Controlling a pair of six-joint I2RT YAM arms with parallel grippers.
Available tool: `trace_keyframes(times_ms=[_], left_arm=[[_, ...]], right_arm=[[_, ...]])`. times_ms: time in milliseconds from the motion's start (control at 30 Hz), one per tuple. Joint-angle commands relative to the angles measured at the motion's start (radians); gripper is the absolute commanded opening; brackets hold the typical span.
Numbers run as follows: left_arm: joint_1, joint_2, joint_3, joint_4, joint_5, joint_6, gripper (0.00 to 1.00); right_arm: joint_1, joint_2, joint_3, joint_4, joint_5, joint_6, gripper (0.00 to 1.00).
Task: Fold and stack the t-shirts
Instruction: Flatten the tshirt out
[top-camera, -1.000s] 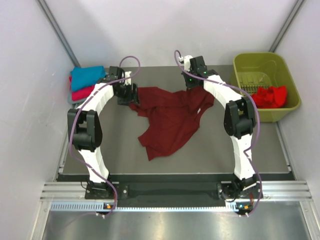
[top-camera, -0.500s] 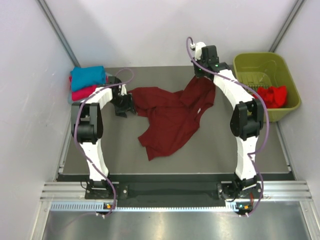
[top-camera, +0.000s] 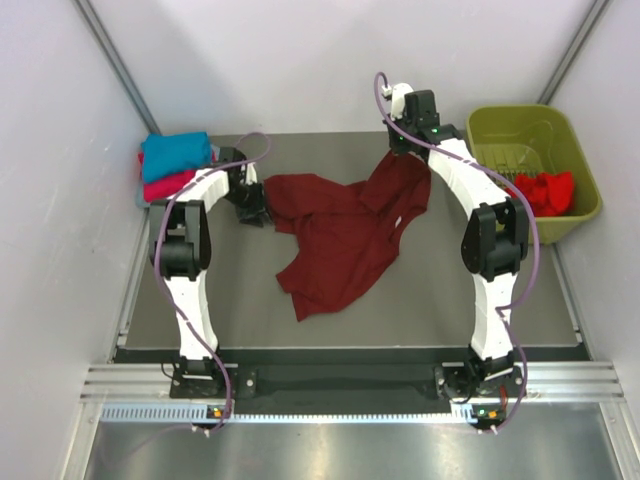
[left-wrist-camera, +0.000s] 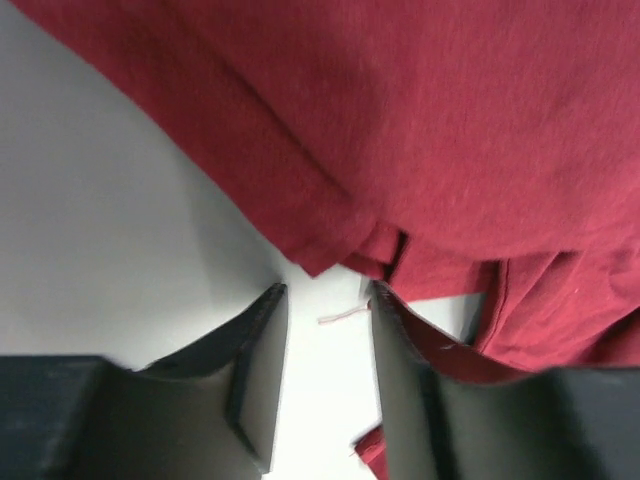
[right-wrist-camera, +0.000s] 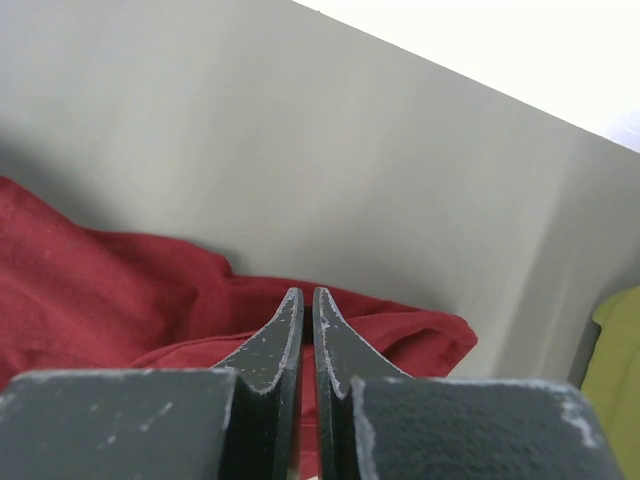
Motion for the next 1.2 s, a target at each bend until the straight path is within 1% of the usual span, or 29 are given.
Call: trace_keyframes(times_ms=[0, 67, 100, 133, 167, 200, 233, 300, 500, 567, 633, 800, 833, 1033, 1167], left_arm=[[-0.002, 0.034, 0.05, 0.025, -0.01, 0.004, 0.4], [-0.002, 0.039, 0.06, 0.027, -0.011, 0.004, 0.37], [-0.002, 0.04, 0.067, 0.027, -0.013, 0.004, 0.33], [-0.001, 0.045, 0.069, 0.03, -0.014, 0.003, 0.28], [-0.002, 0.046, 0.072, 0.029, -0.016, 0.001, 0.25], [-0.001, 0.049, 0.077, 0.03, -0.011, 0.003, 0.19], [0.0, 0.053, 0.08, 0.03, -0.005, 0.001, 0.07], [0.0, 0.051, 0.084, 0.03, -0.008, 0.001, 0.0], [0.012, -0.007, 0.097, 0.009, 0.004, 0.012, 0.0], [0.024, -0.062, 0.104, 0.001, 0.012, 0.021, 0.0], [0.036, -0.119, 0.132, -0.008, 0.009, 0.039, 0.0], [0.053, -0.199, 0.212, -0.017, 0.022, 0.073, 0.0], [0.079, -0.207, 0.215, -0.014, 0.031, 0.073, 0.0], [0.087, -0.273, 0.256, -0.024, 0.018, 0.109, 0.0], [0.09, -0.306, 0.325, -0.024, -0.01, 0.127, 0.0]], right_arm=[[-0.001, -0.049, 0.007, 0.044, -0.01, 0.015, 0.0], [-0.001, -0.049, 0.004, 0.042, -0.01, 0.013, 0.0], [-0.001, -0.049, 0.0, 0.042, -0.01, 0.013, 0.0], [-0.001, -0.051, -0.002, 0.042, -0.009, 0.013, 0.0], [0.001, -0.049, -0.005, 0.042, -0.01, 0.013, 0.0], [0.002, -0.052, -0.008, 0.044, -0.01, 0.013, 0.0], [0.001, -0.051, -0.008, 0.042, -0.01, 0.013, 0.0], [0.002, -0.051, -0.008, 0.042, -0.01, 0.013, 0.0], [0.004, -0.058, -0.003, 0.044, -0.009, 0.016, 0.0], [0.004, -0.075, 0.003, 0.048, -0.004, 0.018, 0.0], [0.005, -0.095, 0.009, 0.053, 0.002, 0.018, 0.0], [0.001, -0.129, 0.023, 0.059, 0.014, 0.01, 0.0], [-0.001, -0.132, 0.023, 0.059, 0.016, 0.009, 0.0], [-0.004, -0.16, 0.033, 0.061, 0.031, 0.012, 0.0], [-0.015, -0.204, 0.058, 0.068, 0.039, 0.009, 0.0]])
